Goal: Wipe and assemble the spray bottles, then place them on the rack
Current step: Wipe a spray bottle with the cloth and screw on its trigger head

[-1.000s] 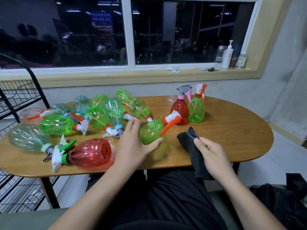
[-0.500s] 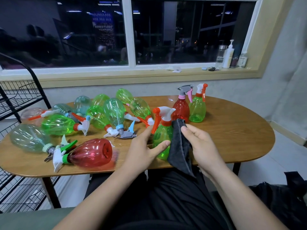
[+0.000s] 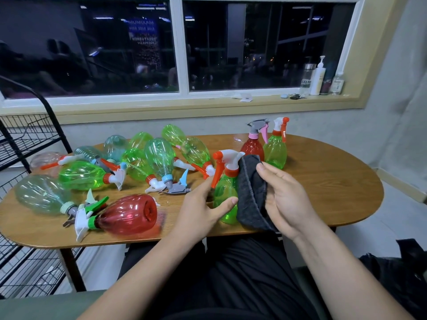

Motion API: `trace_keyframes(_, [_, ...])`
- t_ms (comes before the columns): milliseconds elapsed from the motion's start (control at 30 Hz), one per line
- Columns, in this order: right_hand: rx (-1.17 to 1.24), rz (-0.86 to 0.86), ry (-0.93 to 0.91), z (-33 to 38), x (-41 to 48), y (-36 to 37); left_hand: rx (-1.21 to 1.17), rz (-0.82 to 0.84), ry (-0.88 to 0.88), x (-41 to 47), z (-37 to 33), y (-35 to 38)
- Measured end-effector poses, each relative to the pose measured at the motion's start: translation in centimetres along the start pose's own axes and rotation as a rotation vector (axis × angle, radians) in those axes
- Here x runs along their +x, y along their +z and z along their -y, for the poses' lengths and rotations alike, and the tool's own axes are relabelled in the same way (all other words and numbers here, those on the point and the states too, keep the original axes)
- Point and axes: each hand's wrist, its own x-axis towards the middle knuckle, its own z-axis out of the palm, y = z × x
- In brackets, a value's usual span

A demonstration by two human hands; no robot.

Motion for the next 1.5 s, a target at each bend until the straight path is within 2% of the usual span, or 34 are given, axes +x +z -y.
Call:
trace_keyframes(233, [0.257, -0.047, 0.095, 0.4, 0.8, -0.5, 0.009, 0.016, 0.001, 0.1, 0.3, 0.1])
trace_keyframes(367, [0.297, -0.034, 0.028, 1.6, 1.9, -1.0, 0.019, 0.017, 0.008, 0.1, 0.4, 0.0])
trace_keyframes(433, [0.211, 0.007, -0.03, 2.3, 2.2, -0.9, 0.034, 0.012, 0.014, 0.1, 0.3, 0.0])
trace_keyframes(500, [0.012, 0.023, -0.077, 2.7, 2.1, -0.2, 0.041, 0.013, 0.016, 0.1, 0.2, -0.1])
trace_keyframes(633, [-0.773, -0.04, -0.373, 2.4, 1.8, 1.2, 0.047, 0.018, 0.013, 0.0, 0.2, -0.1])
trace_keyframes(700, [-0.976, -0.034, -0.49, 1.9, 1.6, 1.6, 0.071, 0.013, 0.014, 0.0, 0.0, -0.2])
trace_keyframes(933, [-1.086, 0.151, -0.67, 2.5, 1.1, 4.0, 0.09, 0.014, -0.02, 0.1, 0.4, 0.0])
trace_keyframes(1033, [-1.183, 0.188, -0.743, 2.3, 1.3, 3.8, 0.106, 0.001, -0.021, 0.2, 0.6, -0.1])
trace_keyframes(1133, [-1.177, 0.213, -0.77, 2.0, 1.6, 3.2, 0.123, 0.005, -0.012, 0.1, 0.3, -0.1])
trace_keyframes(1300, [-1.065, 0.131, -0.678, 1.5, 2.1, 1.6, 0.084, 0.024, -0.041, 0.2, -0.2, -0.2])
trace_keyframes(1500, [-1.112, 0.05, -0.601, 1.5, 2.7, -1.5, 0.1, 0.017, -0.038, -0.2, -0.8, -0.4])
